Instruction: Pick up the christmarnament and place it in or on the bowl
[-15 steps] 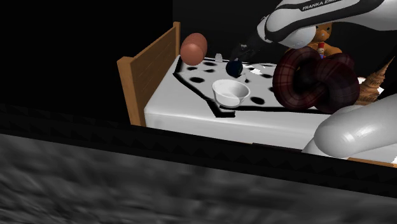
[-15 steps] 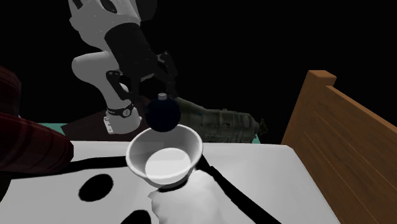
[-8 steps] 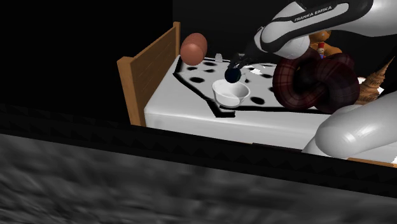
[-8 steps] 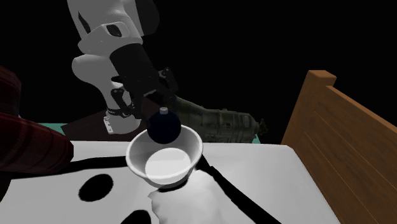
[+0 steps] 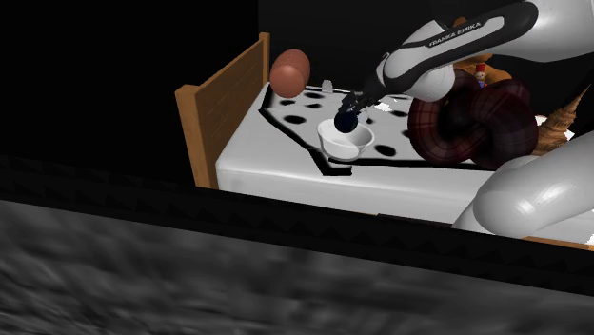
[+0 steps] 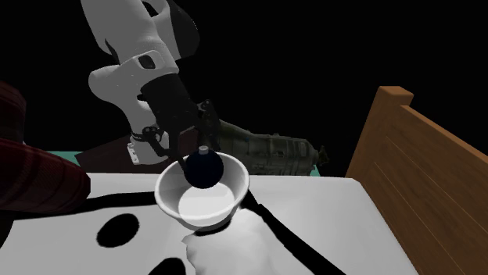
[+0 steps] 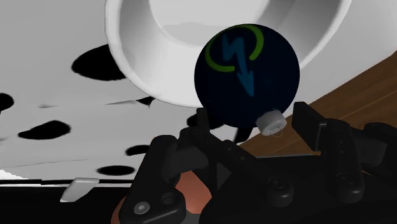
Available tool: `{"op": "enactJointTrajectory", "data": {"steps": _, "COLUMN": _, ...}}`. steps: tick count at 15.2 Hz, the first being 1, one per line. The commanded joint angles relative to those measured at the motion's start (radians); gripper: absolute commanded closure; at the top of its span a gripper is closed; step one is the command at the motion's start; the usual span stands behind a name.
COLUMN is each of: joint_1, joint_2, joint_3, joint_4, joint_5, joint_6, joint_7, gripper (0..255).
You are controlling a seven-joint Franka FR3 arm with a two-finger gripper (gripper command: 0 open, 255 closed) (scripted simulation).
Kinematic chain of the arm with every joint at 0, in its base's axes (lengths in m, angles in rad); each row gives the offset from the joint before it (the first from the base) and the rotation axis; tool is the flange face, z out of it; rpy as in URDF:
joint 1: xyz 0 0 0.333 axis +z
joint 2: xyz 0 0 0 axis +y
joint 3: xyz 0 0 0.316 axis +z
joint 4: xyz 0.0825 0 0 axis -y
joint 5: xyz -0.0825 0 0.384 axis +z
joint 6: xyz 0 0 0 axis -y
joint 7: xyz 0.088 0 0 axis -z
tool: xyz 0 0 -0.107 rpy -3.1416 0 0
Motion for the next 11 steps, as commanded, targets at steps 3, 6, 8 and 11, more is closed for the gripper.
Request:
{"op": "enactJointTrajectory", "data": {"steps": 3, "joint_1": 0.002, "joint_2": 0.002, "joint_3": -0.001, "joint_4": 0.0, "joint_5": 0.002, "joint_6": 0.004, "joint_7": -0.002, "gripper": 255}}
{"op": "enactJointTrajectory", "data": {"steps": 6, "joint_1": 0.002, "joint_2": 0.003, "joint_3": -0.001, "joint_4": 0.0, "joint_5": 0.002, "joint_6": 0.004, "joint_7": -0.002, "gripper": 0}}
{"op": "enactJointTrajectory", "data": {"steps": 8, "joint_1": 0.002, "joint_2": 0.002, "joint_3": -0.002, "joint_4": 0.0, "joint_5": 0.002, "joint_6": 0.004, "joint_7": -0.002, "gripper": 0}}
{"op": "enactJointTrajectory", "data": {"steps": 11, "joint_1": 0.002, "joint_2": 0.002, "joint_3": -0.001, "joint_4": 0.0, "joint_5": 0.002, "joint_6": 0.004, "joint_7": -0.002, "gripper": 0}}
